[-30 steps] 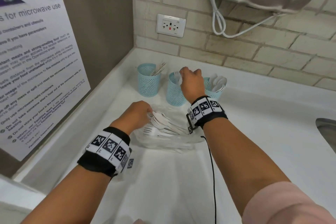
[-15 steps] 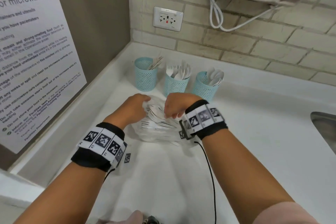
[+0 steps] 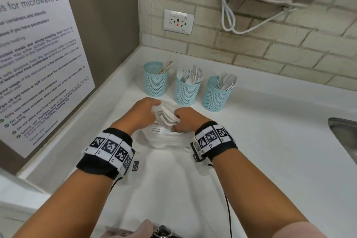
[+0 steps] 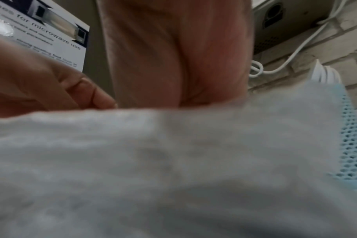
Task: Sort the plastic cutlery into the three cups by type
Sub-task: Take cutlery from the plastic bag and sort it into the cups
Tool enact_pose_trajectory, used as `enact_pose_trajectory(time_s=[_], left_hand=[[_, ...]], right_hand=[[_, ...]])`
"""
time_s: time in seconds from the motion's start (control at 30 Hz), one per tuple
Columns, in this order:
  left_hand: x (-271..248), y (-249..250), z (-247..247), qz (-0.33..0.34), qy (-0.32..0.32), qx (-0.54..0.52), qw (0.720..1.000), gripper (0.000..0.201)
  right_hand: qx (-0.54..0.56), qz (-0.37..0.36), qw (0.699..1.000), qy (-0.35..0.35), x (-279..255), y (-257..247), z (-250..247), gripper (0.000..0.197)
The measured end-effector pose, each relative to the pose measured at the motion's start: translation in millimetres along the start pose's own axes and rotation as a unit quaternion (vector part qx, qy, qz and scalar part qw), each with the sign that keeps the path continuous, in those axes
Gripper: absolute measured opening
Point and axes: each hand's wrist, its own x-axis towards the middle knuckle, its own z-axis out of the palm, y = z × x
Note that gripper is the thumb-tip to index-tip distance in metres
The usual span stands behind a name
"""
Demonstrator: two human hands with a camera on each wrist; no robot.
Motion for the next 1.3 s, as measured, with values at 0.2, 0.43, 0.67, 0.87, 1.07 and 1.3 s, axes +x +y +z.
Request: enact_pose_trajectory(time_s=[0.2,0.43,0.67,0.87,1.07,1.3], left_hand=[[0.0,0.5,0.1,0.003,0.002,0.001,1.0,0.054],[-0.5,12.7,-8.9,-0.006,0.008,0.038,0.999,0.059],[8.4,36.5,0.0,0.01,-0.096,-0.33,0.939,0.058],[14.0,46.9,13.7,0.02,-0.145,-0.383,0.912,0.032],[9.5,48.0,21.9,0.008,-0.139,-0.444,0.885,0.029],[8.4,47.3,21.0,-0.005,-0.109,-0.483,0.869,0.026]], right_hand=[[0.106,-0.006,0.994,-0.016,-4.2,8.9,-9.3,0.035],[0.224,-0.041,0.973,0.044,-11.3,20.8,-37.5,0.014],[0.618,-0.056,0.772,0.136,-13.1,13.8,-55.0,0.012],[0.65,-0.05,0.75,0.109,-6.6,4.9,-45.6,0.015],[0.655,-0.028,0.751,0.086,-7.5,2.1,-36.5,0.043],[0.65,-0.03,0.745,0.149,-3.1,0.3,-29.1,0.045]])
